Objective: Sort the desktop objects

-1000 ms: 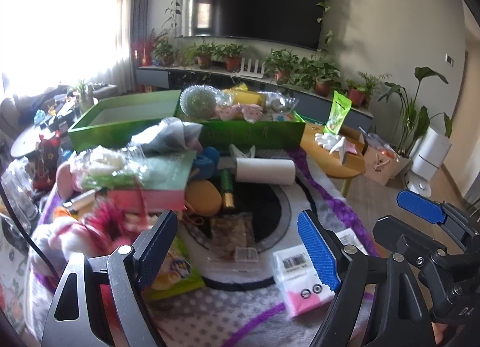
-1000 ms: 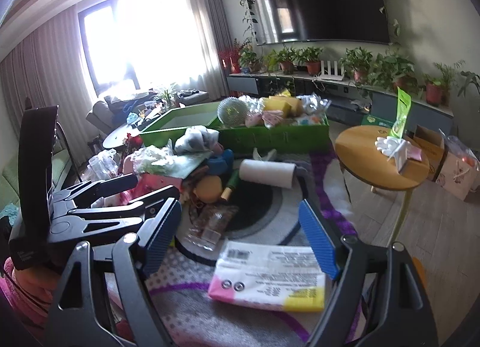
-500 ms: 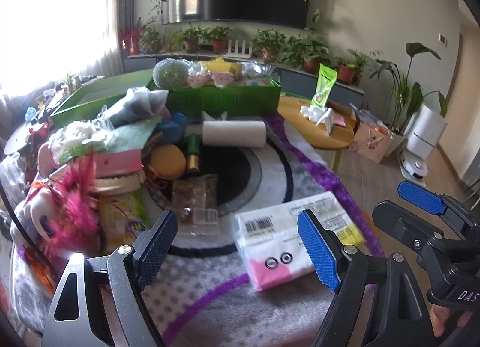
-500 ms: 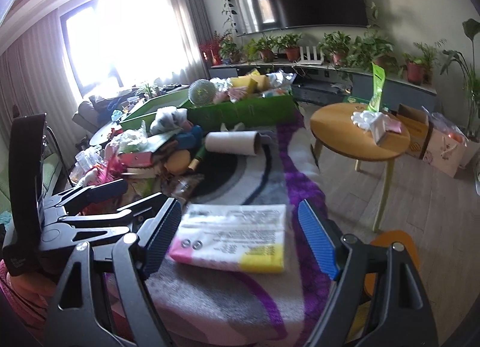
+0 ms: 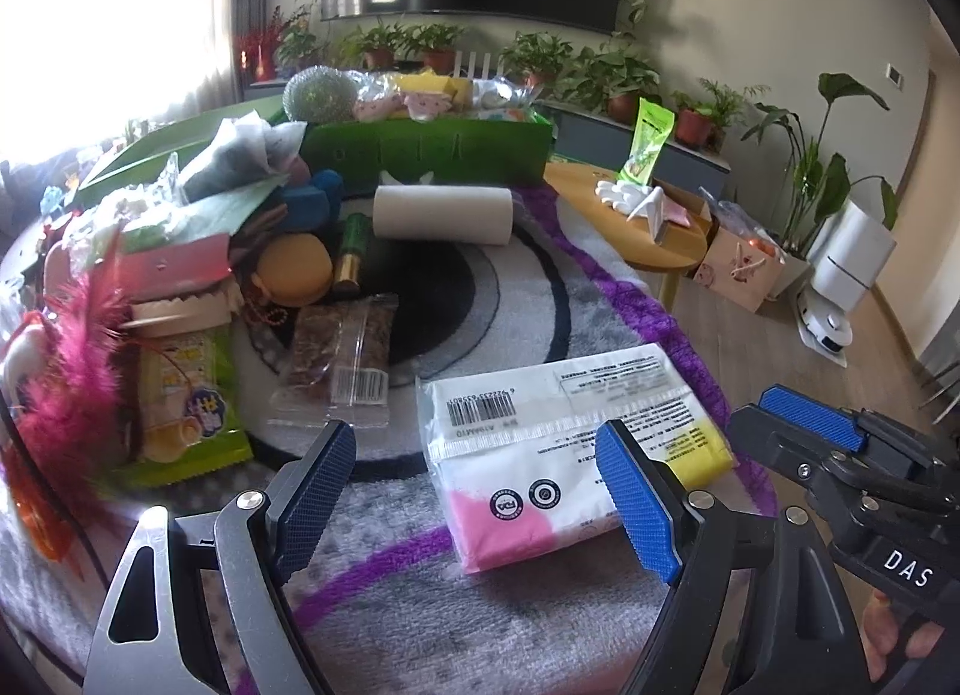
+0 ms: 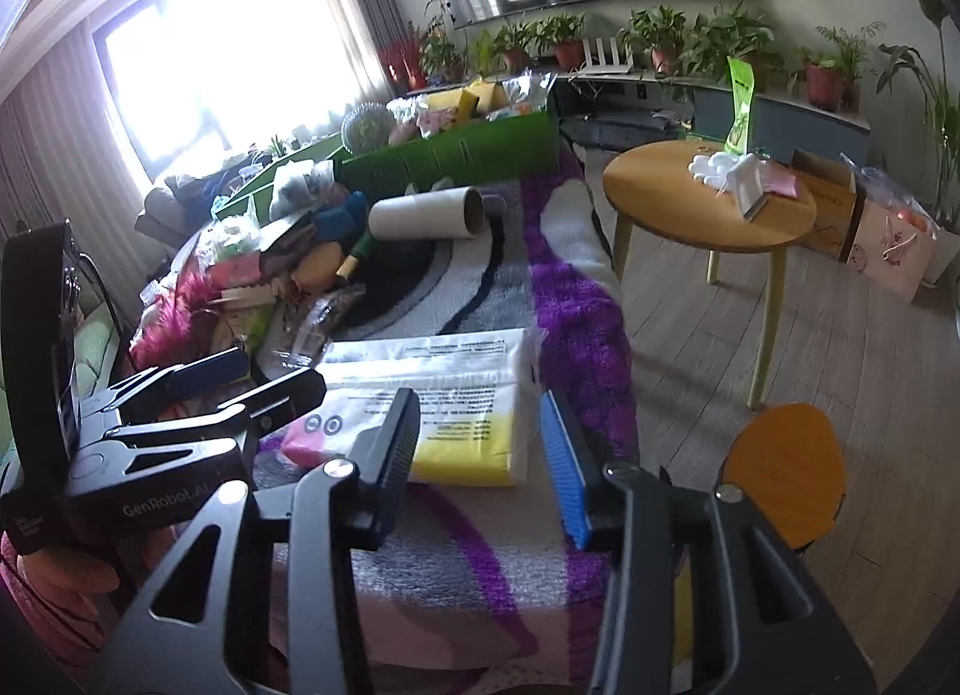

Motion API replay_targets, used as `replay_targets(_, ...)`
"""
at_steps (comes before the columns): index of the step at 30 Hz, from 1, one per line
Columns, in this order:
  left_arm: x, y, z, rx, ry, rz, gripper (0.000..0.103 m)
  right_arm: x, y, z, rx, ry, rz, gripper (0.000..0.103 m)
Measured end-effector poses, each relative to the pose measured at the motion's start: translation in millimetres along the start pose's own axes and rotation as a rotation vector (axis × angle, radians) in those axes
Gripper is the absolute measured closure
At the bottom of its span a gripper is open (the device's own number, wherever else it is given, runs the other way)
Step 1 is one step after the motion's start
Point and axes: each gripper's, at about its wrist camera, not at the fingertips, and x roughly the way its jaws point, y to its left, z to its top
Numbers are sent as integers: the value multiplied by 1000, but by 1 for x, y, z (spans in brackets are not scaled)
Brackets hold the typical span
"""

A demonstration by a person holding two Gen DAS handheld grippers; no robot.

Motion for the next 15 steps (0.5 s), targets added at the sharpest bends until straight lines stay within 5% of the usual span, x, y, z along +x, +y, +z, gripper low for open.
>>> replay_targets(15,23,10,-9,-31,71,-35,20,33,-5,-3,-7,75,26,59)
